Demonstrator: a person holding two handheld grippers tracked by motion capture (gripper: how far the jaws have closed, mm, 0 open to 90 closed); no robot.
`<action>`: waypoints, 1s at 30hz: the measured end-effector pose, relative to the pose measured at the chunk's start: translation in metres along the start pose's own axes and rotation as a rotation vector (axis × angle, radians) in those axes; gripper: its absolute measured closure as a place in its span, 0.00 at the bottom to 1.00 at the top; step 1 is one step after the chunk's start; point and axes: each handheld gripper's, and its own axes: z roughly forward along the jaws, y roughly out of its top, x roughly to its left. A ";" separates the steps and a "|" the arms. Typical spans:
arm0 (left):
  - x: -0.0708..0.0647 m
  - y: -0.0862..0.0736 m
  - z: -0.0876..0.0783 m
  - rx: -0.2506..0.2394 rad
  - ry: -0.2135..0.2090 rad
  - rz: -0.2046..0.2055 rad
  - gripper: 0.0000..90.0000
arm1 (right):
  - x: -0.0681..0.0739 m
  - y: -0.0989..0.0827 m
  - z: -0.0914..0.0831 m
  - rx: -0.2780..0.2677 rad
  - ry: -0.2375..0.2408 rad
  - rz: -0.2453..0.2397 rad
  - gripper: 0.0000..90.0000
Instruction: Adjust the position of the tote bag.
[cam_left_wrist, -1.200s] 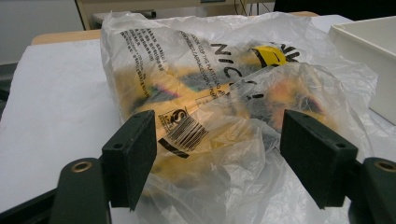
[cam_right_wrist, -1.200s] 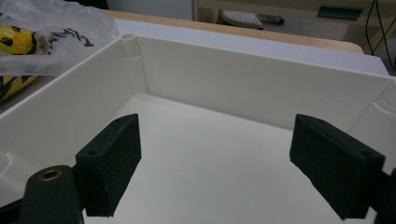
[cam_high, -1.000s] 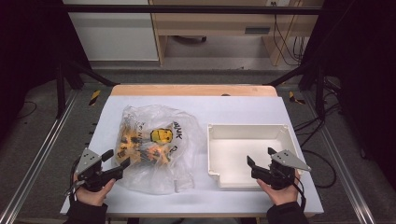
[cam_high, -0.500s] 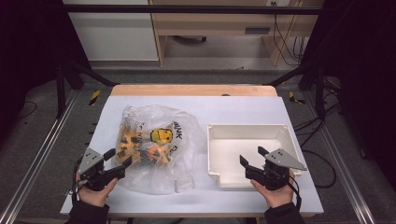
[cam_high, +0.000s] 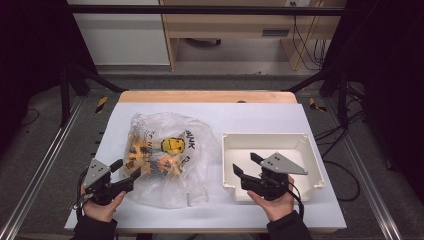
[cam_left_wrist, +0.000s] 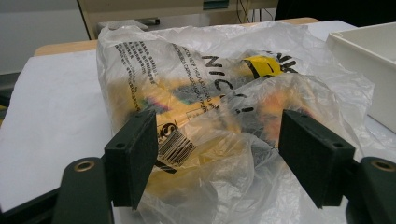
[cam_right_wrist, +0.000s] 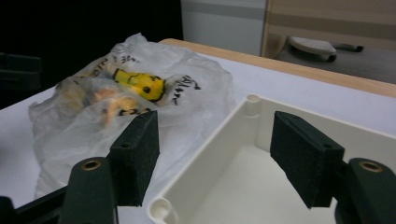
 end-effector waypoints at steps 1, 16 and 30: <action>0.000 0.000 0.000 -0.002 0.000 -0.001 0.31 | 0.004 0.002 0.004 0.005 0.011 -0.009 0.37; -0.001 0.001 -0.001 -0.005 0.002 -0.003 0.35 | 0.049 -0.007 0.043 0.109 0.159 -0.063 0.49; -0.019 0.002 0.001 0.014 -0.027 0.022 0.39 | 0.077 -0.030 0.063 0.196 0.273 -0.109 0.45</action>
